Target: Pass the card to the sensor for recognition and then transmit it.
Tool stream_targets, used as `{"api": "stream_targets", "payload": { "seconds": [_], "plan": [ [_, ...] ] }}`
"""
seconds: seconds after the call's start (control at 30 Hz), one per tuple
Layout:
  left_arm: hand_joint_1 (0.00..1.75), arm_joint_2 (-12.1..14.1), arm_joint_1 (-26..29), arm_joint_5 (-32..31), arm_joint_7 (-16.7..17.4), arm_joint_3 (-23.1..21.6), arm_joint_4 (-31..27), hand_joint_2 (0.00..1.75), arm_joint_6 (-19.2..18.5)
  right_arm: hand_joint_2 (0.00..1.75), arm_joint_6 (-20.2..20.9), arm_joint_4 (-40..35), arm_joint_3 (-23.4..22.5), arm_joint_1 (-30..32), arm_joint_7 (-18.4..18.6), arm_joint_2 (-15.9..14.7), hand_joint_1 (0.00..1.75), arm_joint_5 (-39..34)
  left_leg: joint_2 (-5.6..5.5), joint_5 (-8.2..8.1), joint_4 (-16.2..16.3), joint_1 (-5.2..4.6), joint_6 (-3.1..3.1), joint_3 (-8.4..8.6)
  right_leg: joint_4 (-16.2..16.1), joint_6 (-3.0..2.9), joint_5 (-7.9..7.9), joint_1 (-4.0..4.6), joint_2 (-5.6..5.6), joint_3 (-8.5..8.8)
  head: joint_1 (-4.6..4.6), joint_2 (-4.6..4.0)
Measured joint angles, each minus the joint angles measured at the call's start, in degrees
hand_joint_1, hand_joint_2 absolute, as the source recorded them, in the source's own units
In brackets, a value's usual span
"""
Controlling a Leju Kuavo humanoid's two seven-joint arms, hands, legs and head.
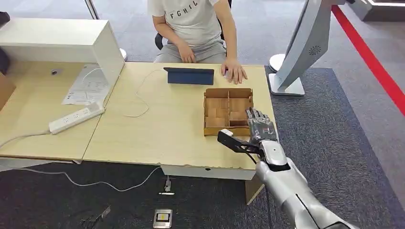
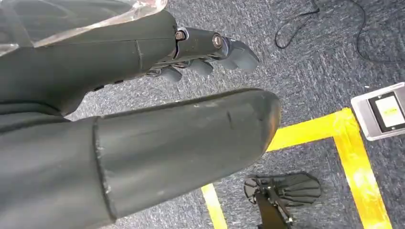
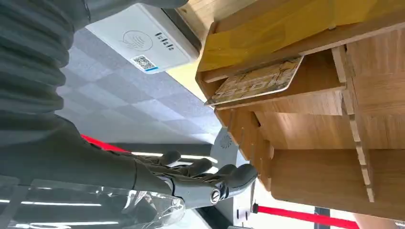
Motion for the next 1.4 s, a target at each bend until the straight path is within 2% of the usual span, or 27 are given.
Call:
{"api": "stream_targets", "payload": {
  "seconds": [1.4],
  "plan": [
    [0.00,-0.06,-1.16,-0.99,-0.11,-0.96,0.00,0.00,0.04,1.75,0.61,2.91,0.57,-1.02,0.72,1.29,0.00,3.91,0.00,0.00,0.00,0.00,0.00,0.00,0.00,0.00,0.00,0.00,0.00,-0.01,0.00,0.00]
  ]
}}
